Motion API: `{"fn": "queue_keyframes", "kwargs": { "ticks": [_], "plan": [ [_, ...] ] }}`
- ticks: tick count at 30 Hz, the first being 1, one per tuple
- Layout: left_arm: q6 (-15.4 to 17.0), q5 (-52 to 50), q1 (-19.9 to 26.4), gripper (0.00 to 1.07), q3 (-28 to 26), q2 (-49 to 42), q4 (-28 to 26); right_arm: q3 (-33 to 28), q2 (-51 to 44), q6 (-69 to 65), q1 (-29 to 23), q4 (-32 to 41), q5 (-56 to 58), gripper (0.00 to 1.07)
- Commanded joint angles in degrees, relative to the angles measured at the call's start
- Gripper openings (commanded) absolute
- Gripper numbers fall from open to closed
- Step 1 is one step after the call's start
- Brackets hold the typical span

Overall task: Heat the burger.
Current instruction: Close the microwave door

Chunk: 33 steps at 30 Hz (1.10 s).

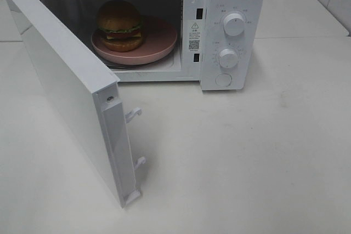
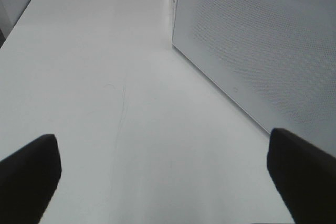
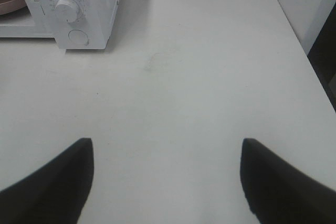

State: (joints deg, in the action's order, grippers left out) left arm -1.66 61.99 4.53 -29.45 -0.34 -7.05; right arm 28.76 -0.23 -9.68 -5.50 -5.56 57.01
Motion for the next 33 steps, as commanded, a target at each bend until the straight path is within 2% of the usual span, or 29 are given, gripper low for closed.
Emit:
{"fn": "queue_keyframes", "kwargs": {
  "ticks": [1,28,30,32,33],
  "plan": [
    [0.0,-0.69,-0.23,1.0,-0.06,-0.69,-0.52,-0.11,-1.6,-0.11,0.46,-0.11,0.11,0.75],
    [0.06,-2.29,-0.23,0.99,-1.38,0.4,-1.26,-0.11,-1.6,-0.11,0.46,-0.11,0.11,0.75],
    [0.06,-5.04,-0.23,0.9,-1.66,2.52,-1.49,-0.11,-1.6,-0.11,0.46,-0.11,0.11,0.75],
    [0.06,-5.9,-0.23,0.85,-1.66,3.27,-1.49,-0.11,-1.6,-0.11,0.46,-0.11,0.11,0.75],
    [0.06,-7.1,-0.23,0.75,-1.66,4.98,-1.49,-0.11,-1.6,-0.11,0.46,-0.11,0.11,0.75]
  ]
}}
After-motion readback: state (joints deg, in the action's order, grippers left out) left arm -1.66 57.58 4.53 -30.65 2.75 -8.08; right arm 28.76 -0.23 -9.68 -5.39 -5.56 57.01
